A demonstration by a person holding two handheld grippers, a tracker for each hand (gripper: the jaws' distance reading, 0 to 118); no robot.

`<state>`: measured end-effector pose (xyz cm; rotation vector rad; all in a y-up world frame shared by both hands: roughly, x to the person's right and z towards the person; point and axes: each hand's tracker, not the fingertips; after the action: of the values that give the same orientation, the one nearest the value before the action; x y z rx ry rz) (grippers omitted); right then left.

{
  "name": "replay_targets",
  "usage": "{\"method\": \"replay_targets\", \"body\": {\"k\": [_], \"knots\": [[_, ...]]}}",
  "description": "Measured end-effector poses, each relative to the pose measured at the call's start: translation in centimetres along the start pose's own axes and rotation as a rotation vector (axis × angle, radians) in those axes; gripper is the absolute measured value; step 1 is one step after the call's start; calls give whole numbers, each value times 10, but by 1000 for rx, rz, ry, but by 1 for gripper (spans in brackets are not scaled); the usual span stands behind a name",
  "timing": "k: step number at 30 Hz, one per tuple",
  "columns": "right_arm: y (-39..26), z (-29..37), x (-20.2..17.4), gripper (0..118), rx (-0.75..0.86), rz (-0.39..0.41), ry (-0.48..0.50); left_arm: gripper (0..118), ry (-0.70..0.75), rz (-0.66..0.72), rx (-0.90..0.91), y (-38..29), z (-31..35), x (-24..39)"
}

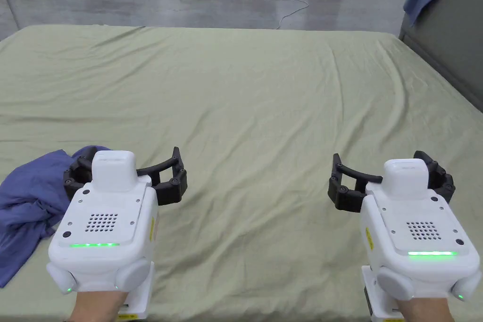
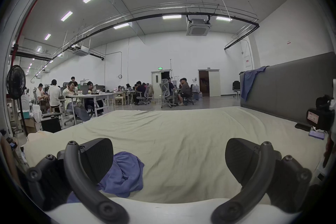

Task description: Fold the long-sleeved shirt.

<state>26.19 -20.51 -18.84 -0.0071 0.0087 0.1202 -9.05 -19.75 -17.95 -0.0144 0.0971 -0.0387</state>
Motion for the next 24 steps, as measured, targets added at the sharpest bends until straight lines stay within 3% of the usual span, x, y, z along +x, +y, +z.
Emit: {"method": "replay_targets", "body": {"k": [10,11,12,14,16,20,24], "knots": [[7,2,3,117,-4,5,-7,118,-27,1,-70,3,-1,1],[9,1,4,109,-47,-4,-1,109,-3,-6,-95,6,0,1],[14,1,6,72,-87,-44,18,63,21,-23,-116,10,0,3],[22,1,9,39,-113,-114,1,27,45,-40,-25,16,5,4],[26,1,11,0,-140,-55,-56,0,68,-48,-65,15,3,6],[18,1,14,0,-145,-9,-40,0,26,-55,-71,8,0,6],[22,-4,13,0,-177,-50,-38,0,11,-38,-86,17,1,0]]}}
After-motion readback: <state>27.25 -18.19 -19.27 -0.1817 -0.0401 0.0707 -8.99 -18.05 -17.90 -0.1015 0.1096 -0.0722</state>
